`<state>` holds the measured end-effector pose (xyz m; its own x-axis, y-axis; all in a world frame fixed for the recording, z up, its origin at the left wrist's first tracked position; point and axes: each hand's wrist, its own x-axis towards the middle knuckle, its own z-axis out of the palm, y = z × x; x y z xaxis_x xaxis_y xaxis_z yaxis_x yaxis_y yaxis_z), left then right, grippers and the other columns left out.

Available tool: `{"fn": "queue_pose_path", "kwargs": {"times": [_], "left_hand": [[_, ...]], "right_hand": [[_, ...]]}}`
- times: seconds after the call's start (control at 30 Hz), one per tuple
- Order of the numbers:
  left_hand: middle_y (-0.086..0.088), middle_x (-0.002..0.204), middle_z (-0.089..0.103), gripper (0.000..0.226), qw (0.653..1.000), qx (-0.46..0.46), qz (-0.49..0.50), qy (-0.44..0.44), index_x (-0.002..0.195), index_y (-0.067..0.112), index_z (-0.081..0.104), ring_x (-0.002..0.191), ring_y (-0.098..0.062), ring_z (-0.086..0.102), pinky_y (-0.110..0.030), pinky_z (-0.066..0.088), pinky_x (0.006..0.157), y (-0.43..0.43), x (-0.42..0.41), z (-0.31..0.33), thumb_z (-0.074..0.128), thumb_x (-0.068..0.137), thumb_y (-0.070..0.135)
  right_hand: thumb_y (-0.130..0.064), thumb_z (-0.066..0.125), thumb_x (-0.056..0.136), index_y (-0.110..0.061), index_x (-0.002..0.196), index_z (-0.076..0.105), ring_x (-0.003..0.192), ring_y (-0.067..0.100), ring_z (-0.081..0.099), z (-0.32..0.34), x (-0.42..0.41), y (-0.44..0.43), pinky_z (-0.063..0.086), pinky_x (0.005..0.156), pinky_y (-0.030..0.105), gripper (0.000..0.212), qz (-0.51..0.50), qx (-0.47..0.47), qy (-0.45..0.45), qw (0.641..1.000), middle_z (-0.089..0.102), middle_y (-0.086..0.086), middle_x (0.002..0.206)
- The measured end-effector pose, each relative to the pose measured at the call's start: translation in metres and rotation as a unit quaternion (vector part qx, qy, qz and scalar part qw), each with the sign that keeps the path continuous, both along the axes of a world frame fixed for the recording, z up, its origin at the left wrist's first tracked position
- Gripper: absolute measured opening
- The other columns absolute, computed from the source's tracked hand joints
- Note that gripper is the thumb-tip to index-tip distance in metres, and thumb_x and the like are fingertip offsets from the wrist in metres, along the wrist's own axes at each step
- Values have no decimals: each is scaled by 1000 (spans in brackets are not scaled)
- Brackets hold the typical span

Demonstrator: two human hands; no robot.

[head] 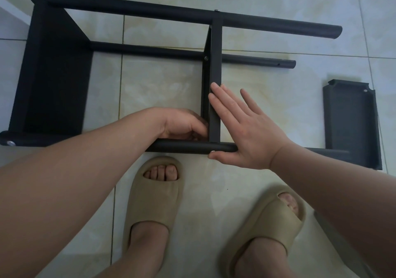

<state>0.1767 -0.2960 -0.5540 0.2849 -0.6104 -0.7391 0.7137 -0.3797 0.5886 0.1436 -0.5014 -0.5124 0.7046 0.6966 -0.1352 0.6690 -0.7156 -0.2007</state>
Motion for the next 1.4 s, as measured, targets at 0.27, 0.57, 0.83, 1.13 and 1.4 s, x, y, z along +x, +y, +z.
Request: {"fn": "queue_pose_path", "kwargs": {"times": [0.27,0.57,0.83,1.13,1.4], "left_hand": [[-17,97,67,26,998,-42,19,40,107,-4,65,87,-26,65,-38,53,86,1,1,3,58,83,4],[-10,79,67,14,1000,3,-4,-20,103,-3,64,74,-21,64,-31,52,73,1,1,-3,56,92,-1],[-10,80,72,16,997,-59,34,44,92,2,68,72,-19,71,-27,56,67,0,0,0,54,87,-4],[-17,92,71,32,1000,6,10,-21,107,-11,67,81,-24,69,-32,55,81,0,-1,-2,66,79,6],[-19,86,62,30,999,15,10,-29,116,-19,58,69,-21,63,-26,54,67,1,1,-5,58,90,-5]], "right_hand": [[-77,39,88,-2,160,14,157,27,6,-1,0,0,13,125,55,107,1,2,-8,1000,5,13,169],[-77,39,88,-2,160,15,157,28,6,0,0,-1,14,125,55,107,-1,5,-10,1000,5,13,169],[-77,40,88,-2,160,15,157,28,6,0,0,-1,14,125,56,107,0,5,-6,1000,5,12,169],[-76,40,88,-1,160,16,157,28,6,0,0,0,14,124,56,107,-1,2,-8,1000,6,13,169],[-76,40,88,-1,160,15,157,27,6,-1,0,0,14,125,55,107,0,6,-8,1000,5,13,169]]}}
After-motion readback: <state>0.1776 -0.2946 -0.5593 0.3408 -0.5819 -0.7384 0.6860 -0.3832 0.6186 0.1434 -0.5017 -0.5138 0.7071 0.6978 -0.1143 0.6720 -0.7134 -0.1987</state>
